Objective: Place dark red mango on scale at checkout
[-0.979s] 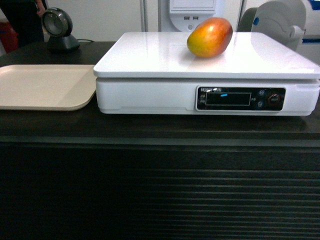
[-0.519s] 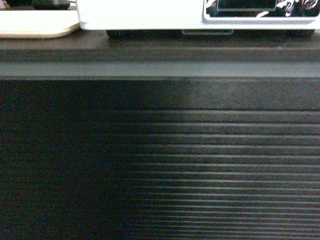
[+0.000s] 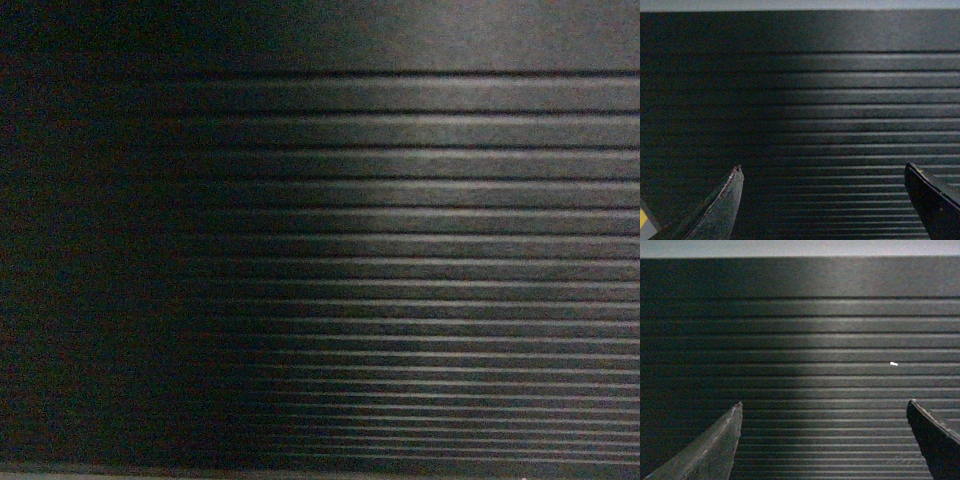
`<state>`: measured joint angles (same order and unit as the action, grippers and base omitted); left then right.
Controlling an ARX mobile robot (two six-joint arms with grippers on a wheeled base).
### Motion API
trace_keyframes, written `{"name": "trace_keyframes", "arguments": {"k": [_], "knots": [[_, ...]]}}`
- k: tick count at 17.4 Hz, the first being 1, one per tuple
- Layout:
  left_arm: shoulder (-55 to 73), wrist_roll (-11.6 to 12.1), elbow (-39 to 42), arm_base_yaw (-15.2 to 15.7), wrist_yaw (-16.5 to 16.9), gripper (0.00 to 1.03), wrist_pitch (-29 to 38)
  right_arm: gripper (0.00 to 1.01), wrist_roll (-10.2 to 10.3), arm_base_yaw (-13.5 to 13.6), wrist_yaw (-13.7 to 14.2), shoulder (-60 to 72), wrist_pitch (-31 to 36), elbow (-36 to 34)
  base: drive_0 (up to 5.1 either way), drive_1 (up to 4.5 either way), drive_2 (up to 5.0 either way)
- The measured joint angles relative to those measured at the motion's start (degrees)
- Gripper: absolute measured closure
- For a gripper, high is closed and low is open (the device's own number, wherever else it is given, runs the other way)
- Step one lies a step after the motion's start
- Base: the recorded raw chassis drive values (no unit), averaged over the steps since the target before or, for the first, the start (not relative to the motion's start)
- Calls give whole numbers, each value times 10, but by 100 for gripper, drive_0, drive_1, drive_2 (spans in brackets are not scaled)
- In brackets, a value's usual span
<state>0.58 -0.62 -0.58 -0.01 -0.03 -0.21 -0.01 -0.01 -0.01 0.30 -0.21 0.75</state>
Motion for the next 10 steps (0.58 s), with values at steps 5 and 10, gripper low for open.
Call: {"name": "trace_keyframes", "arguments": {"k": [5, 10], "knots": [[0, 0, 0, 0, 0, 5, -2, 3, -1, 0, 0, 0, -2, 0, 0, 0, 0], [0, 0, 0, 0, 0, 5, -2, 3, 0, 0, 0, 0, -1, 0, 0, 0, 0]]}}
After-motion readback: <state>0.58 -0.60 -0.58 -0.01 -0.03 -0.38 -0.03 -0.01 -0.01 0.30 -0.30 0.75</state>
